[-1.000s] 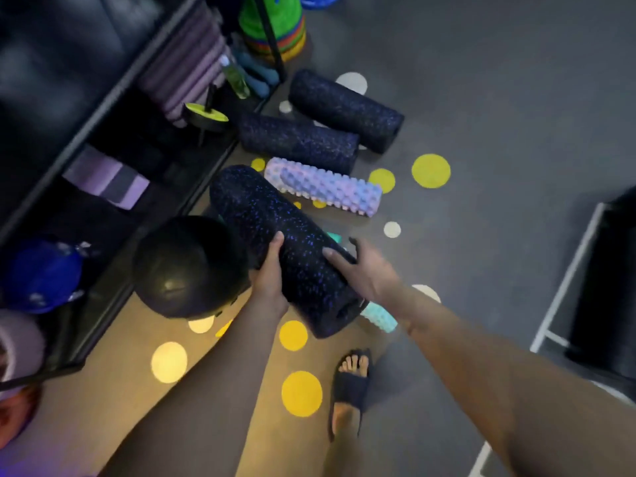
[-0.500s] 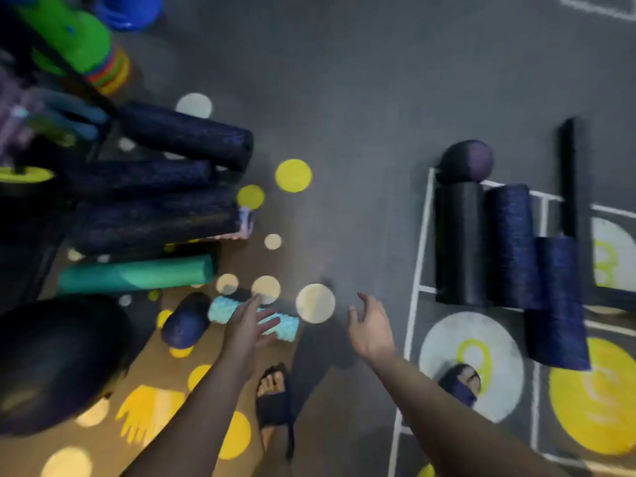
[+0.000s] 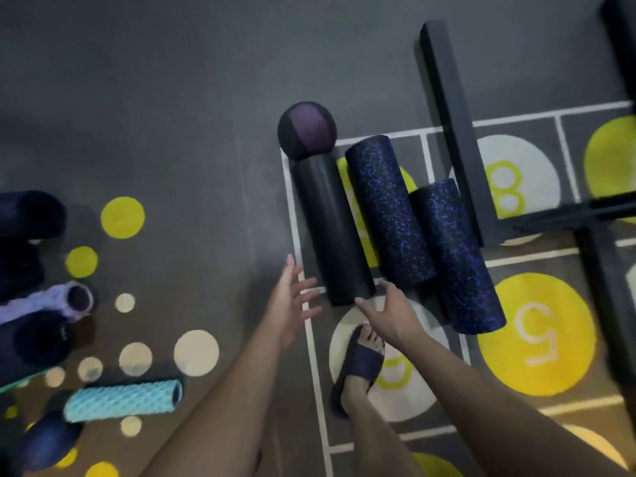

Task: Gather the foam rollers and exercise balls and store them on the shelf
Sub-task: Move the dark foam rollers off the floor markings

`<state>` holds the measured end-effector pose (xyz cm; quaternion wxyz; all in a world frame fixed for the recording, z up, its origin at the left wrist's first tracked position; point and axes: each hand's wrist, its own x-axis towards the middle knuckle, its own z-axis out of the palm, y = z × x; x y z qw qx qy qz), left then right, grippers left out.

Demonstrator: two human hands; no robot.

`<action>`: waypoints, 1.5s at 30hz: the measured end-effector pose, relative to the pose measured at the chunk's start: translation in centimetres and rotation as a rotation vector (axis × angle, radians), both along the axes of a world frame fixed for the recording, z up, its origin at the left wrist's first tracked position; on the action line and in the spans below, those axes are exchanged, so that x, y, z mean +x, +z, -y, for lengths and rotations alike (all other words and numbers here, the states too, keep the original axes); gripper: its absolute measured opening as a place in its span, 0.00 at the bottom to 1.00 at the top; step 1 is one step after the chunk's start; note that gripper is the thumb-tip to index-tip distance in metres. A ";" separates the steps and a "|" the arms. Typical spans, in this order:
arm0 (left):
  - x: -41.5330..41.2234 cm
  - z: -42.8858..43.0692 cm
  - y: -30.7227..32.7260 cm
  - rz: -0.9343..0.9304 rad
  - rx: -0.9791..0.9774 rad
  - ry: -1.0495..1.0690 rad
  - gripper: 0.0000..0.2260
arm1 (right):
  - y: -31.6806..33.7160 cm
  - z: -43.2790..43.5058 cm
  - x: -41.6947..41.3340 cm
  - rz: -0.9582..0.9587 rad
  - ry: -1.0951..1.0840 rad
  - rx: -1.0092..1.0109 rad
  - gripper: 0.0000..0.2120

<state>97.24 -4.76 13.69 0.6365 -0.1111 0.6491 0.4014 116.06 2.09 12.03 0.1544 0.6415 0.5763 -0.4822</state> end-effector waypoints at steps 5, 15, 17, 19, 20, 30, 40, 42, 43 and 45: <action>3.7 -5.9 -8.0 -0.079 -0.085 -0.079 0.28 | -8.1 -4.3 1.5 -0.016 0.015 -0.061 0.40; 2.7 -6.5 -29.6 -0.145 -0.051 -0.229 0.51 | -28.9 -3.4 1.7 -0.165 -0.211 -0.187 0.65; 2.4 -5.9 -29.3 -0.139 -0.048 -0.163 0.48 | -28.4 -1.7 1.6 -0.159 -0.241 -0.162 0.66; 1.4 -4.2 -26.5 -0.125 -0.052 -0.133 0.44 | -24.4 0.3 0.4 -0.125 -0.227 -0.178 0.65; 0.8 -3.1 -24.2 -0.118 -0.062 -0.121 0.44 | -21.5 1.3 -0.3 -0.098 -0.214 -0.203 0.65; -15.5 10.0 1.9 -0.172 -0.108 0.477 0.41 | 5.2 5.5 -21.0 -0.205 0.362 -0.176 0.58; -38.8 28.7 15.3 -0.362 -0.078 1.015 0.33 | 17.4 18.5 -51.1 -0.605 0.762 0.018 0.32; -42.8 32.6 15.1 -0.445 -0.208 1.035 0.46 | 18.3 20.5 -53.6 -0.636 0.796 0.040 0.29; -44.4 34.4 14.5 -0.490 -0.304 0.976 0.48 | 18.2 21.1 -54.0 -0.628 0.824 0.030 0.27; -44.7 34.6 14.8 -0.577 -0.507 0.784 0.44 | 17.3 21.0 -53.0 -0.576 0.875 0.006 0.23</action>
